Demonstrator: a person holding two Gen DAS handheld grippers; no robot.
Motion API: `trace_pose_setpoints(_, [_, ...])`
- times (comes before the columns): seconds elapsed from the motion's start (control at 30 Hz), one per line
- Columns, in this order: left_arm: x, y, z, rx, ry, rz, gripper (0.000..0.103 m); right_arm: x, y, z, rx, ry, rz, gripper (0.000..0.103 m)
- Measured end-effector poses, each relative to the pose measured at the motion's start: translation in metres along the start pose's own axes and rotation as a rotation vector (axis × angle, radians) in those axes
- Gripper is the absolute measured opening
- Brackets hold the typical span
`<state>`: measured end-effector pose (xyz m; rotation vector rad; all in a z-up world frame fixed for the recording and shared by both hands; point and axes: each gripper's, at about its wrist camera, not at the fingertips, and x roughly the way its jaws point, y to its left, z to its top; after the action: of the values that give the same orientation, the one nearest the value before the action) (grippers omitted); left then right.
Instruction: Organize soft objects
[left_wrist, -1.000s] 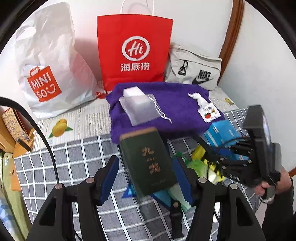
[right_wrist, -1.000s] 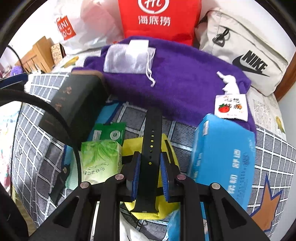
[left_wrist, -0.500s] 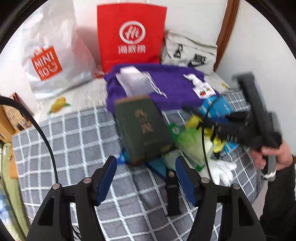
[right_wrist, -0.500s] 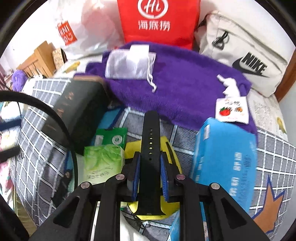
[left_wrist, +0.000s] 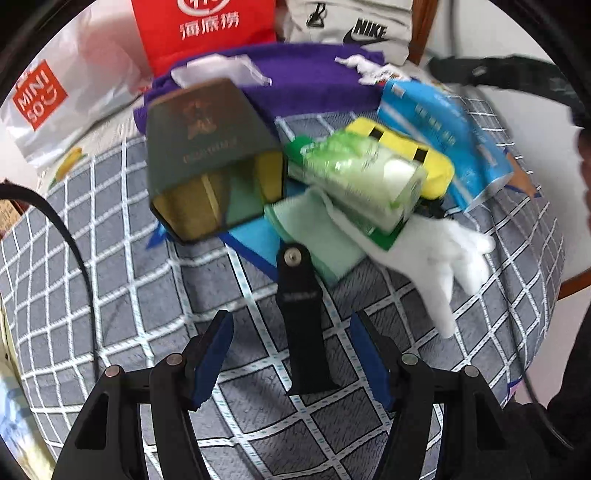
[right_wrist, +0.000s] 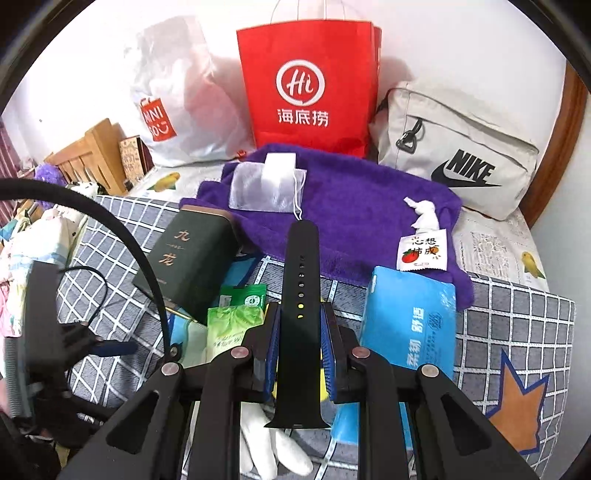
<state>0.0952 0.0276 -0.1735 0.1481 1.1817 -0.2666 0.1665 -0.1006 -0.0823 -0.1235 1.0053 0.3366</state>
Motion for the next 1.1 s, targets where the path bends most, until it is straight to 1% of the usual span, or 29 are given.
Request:
trace_pose_setpoints(0.03, [0.004, 0.0, -0.001, -0.008, 0.013, 0.001, 0.064, -0.003, -0.001, -0.002, 0.0, -0.007, 0.002, 0.02])
trace_pose_setpoints(0.13, [0.012, -0.001, -0.007, -0.016, 0.024, 0.004, 0.059, -0.009, -0.003, -0.007, 0.001, -0.019, 0.006, 0.02])
trace_pose_setpoints(0.17, [0.012, -0.002, -0.009, -0.009, 0.012, 0.014, 0.053, -0.01, -0.004, -0.009, 0.005, -0.02, 0.011, 0.02])
trace_pose_setpoints(0.2, [0.012, -0.003, -0.009, -0.003, 0.005, 0.024, 0.043, -0.01, -0.005, -0.011, 0.006, -0.019, 0.013, 0.02])
trace_pose_setpoints(0.23, [0.012, -0.003, -0.01, 0.0, 0.002, 0.03, 0.037, -0.01, -0.006, -0.012, 0.009, -0.018, 0.015, 0.02])
trace_pose_setpoints(0.27, [0.011, -0.003, -0.012, -0.003, -0.002, 0.035, 0.025, -0.01, -0.007, -0.014, 0.012, -0.017, 0.017, 0.02])
trace_pose_setpoints(0.3, [0.008, -0.001, -0.013, -0.018, -0.006, 0.032, 0.02, -0.01, -0.008, -0.016, 0.015, -0.016, 0.02, 0.02])
trace_pose_setpoints(0.33, [0.007, 0.002, -0.013, -0.038, -0.007, 0.014, 0.02, -0.009, -0.009, -0.017, 0.018, -0.014, 0.023, 0.021])
trace_pose_setpoints(0.37, [0.005, 0.005, -0.014, -0.062, -0.002, -0.033, 0.02, -0.009, -0.01, -0.019, 0.023, -0.011, 0.027, 0.021])
trace_pose_setpoints(0.4, [0.004, 0.009, -0.016, -0.074, 0.003, -0.061, 0.02, -0.008, -0.011, -0.02, 0.027, -0.01, 0.029, 0.02])
trace_pose_setpoints(0.43, [0.004, 0.01, -0.017, -0.083, 0.004, -0.07, 0.02, -0.007, -0.011, -0.021, 0.029, -0.009, 0.032, 0.02])
trace_pose_setpoints(0.47, [0.003, 0.009, -0.018, -0.081, 0.002, -0.064, 0.021, -0.007, -0.013, -0.023, 0.033, -0.006, 0.037, 0.02])
trace_pose_setpoints(0.5, [0.003, 0.007, -0.018, -0.072, 0.003, -0.055, 0.024, -0.006, -0.013, -0.024, 0.038, -0.004, 0.042, 0.02])
trace_pose_setpoints(0.57, [0.003, 0.006, -0.019, -0.074, 0.006, -0.052, 0.025, -0.003, -0.015, -0.027, 0.047, 0.002, 0.047, 0.021])
trace_pose_setpoints(0.63, [0.005, 0.004, -0.02, -0.078, 0.004, -0.054, 0.024, -0.001, -0.016, -0.029, 0.052, 0.01, 0.052, 0.02])
trace_pose_setpoints(0.67, [0.005, 0.003, -0.02, -0.071, 0.003, -0.05, 0.02, 0.0, -0.016, -0.031, 0.053, 0.014, 0.054, 0.021])
trace_pose_setpoints(0.73, [0.006, 0.0, -0.021, -0.073, -0.004, -0.043, 0.02, 0.001, -0.015, -0.033, 0.05, 0.018, 0.057, 0.021])
trace_pose_setpoints(0.8, [0.006, -0.001, -0.019, -0.08, -0.003, -0.051, 0.02, 0.0, -0.015, -0.033, 0.046, 0.017, 0.059, 0.02])
trace_pose_setpoints(0.87, [0.003, 0.003, -0.016, -0.098, -0.005, -0.054, 0.02, -0.003, -0.015, -0.034, 0.042, 0.014, 0.06, 0.02])
trace_pose_setpoints(0.97, [-0.007, 0.008, -0.014, -0.1, -0.028, -0.046, 0.02, -0.006, -0.015, -0.033, 0.038, 0.008, 0.06, 0.021])
trace_pose_setpoints(1.07, [-0.018, 0.014, -0.009, -0.111, -0.051, -0.054, 0.02, -0.006, -0.018, -0.031, 0.047, 0.008, 0.103, 0.021])
trace_pose_setpoints(1.1, [-0.023, 0.014, -0.007, -0.108, -0.059, -0.055, 0.02, -0.006, -0.019, -0.031, 0.054, 0.011, 0.102, 0.021])
